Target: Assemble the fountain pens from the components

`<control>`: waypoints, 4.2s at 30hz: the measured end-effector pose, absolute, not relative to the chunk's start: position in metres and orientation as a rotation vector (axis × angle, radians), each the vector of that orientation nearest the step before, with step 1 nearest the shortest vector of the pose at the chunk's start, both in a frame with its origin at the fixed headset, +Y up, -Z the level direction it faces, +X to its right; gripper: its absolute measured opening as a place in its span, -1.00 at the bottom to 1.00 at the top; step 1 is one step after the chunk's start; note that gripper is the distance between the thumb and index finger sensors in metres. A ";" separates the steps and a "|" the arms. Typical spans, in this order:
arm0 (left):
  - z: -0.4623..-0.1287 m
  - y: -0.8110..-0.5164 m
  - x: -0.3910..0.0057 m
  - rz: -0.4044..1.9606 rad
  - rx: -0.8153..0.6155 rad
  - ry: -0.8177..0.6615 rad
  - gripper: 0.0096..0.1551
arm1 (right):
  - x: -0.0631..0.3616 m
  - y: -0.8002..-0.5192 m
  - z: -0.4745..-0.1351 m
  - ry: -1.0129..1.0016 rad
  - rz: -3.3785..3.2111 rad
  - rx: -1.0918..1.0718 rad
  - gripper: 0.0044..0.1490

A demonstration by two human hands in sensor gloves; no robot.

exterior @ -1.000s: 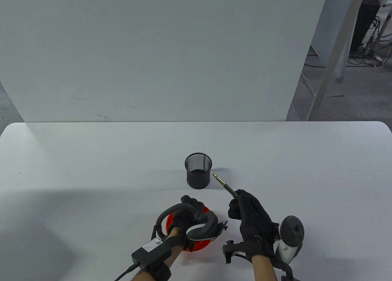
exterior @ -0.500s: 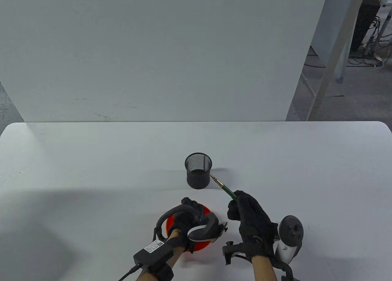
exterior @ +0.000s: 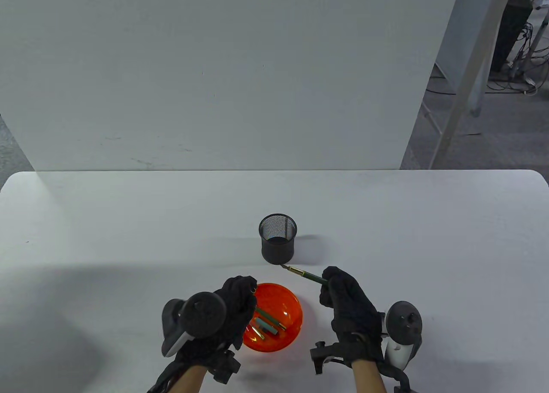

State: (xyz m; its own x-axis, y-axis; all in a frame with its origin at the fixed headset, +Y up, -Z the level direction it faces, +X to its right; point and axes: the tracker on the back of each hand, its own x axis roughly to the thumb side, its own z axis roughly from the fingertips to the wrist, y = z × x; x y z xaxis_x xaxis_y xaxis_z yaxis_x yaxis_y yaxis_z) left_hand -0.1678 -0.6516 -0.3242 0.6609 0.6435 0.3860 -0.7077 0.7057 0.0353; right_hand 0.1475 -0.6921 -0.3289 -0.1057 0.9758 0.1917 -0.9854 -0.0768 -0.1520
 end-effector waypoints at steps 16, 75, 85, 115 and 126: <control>-0.323 -0.675 -0.185 1.025 0.207 -0.309 -0.53 | 0.131 -0.690 -0.323 -0.258 1.806 0.144 -0.50; -0.324 -0.685 -0.183 1.265 0.221 -0.235 -0.53 | 0.116 -0.702 -0.329 -0.030 1.749 0.156 -0.49; -0.354 -0.653 -0.193 1.036 0.289 -0.292 -0.54 | 0.119 -0.696 -0.328 -0.168 1.815 0.094 -0.31; -0.503 -0.643 -0.112 0.235 0.260 -0.113 -0.58 | 0.158 -0.695 -0.331 -0.263 1.516 -0.078 -0.34; -0.502 -0.658 -0.116 0.238 0.203 -0.107 -0.54 | 0.158 -0.695 -0.331 -0.263 1.511 -0.072 -0.34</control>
State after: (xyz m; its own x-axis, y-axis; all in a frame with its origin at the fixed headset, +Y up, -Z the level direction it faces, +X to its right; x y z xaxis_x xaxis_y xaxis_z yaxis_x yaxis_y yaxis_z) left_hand -0.1162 -0.6583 -0.5016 0.9662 0.2232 0.1293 -0.2447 0.9515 0.1863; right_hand 0.1580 -0.6948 -0.3313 0.0376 0.9912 0.1266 -0.9758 0.0638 -0.2093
